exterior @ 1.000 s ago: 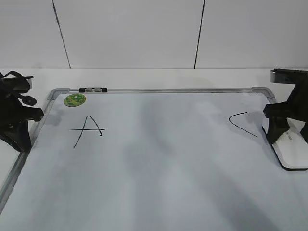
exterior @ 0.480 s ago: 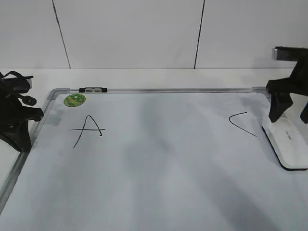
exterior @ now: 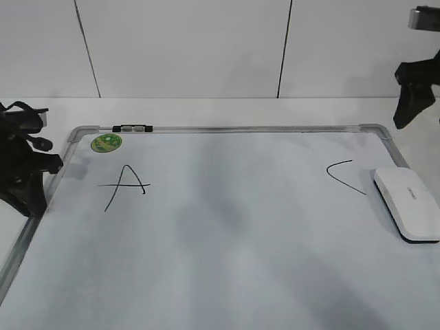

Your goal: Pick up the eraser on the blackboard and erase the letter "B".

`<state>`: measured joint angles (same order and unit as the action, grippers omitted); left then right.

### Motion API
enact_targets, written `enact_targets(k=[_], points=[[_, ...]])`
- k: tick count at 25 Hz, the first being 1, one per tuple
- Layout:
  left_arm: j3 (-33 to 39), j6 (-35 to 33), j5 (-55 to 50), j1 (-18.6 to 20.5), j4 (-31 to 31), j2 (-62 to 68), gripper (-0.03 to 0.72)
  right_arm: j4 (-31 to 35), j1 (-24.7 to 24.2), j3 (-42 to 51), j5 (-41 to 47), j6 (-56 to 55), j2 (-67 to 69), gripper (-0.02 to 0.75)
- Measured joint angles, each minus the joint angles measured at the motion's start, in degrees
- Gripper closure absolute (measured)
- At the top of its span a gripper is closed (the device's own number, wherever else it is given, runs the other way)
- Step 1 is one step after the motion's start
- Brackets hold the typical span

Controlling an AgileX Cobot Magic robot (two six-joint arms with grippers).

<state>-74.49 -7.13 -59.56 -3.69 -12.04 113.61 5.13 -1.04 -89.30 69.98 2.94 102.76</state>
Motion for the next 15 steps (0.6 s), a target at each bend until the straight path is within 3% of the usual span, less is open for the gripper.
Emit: enact_targets(k=[6,15], points=[[-1.1,-0.1,-0.5,-0.1,-0.2,0.0,0.374,2.3,0.0,0.0,0.2,-0.1,-2.8,0.15],[-12.1,-0.1,-8.7,-0.1,1.1,-2.7,0.356,3.5,0.0,0.9,0.3,-0.1,-9.2,0.153]])
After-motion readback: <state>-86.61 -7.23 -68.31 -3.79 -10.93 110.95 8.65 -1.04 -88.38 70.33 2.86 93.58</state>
